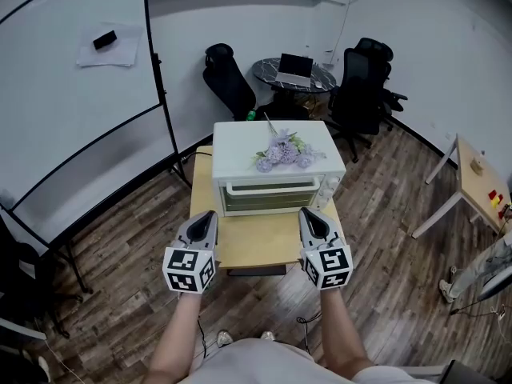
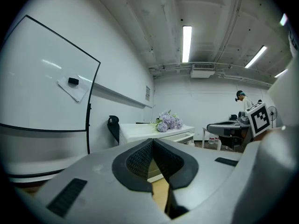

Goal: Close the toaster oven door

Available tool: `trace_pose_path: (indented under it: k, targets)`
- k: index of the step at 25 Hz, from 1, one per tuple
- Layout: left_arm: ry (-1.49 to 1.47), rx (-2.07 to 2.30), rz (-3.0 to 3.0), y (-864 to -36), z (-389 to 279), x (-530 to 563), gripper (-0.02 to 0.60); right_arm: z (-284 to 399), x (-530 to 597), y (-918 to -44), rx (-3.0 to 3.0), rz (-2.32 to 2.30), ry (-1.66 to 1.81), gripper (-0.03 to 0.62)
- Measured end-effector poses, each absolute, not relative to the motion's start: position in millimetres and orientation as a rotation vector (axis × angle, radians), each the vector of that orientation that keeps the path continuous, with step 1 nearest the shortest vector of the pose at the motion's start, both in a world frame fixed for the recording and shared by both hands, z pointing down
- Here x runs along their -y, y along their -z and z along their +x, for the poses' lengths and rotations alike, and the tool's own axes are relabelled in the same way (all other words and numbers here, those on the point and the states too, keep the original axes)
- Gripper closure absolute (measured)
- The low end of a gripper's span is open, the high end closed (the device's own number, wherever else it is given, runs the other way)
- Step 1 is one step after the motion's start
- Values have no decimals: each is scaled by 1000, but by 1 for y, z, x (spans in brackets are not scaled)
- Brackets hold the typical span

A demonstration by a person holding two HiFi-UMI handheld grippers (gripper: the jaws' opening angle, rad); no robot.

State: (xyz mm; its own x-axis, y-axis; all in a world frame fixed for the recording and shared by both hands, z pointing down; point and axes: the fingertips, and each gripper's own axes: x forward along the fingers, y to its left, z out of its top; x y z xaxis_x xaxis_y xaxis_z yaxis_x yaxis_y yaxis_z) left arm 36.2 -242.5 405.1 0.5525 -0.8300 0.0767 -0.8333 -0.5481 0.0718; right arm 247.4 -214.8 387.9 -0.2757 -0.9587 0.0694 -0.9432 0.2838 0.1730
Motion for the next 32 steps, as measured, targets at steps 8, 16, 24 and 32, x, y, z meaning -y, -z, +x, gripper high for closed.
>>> trace_pose_path:
  k: [8, 16, 24, 32]
  targets:
    - [-44, 1458, 2685, -401, 30, 243, 568, 247, 213, -385, 2385, 1786, 165, 428]
    - [-30, 1462, 2689, -396, 28, 240, 568, 247, 210, -382, 2395, 1787, 162, 428]
    - [-33, 1448, 2687, -396, 30, 235, 568, 248, 206, -378, 2398, 1790, 159, 428]
    - [-31, 1439, 2692, -397, 31, 233, 568, 248, 205, -378, 2395, 1792, 162, 428]
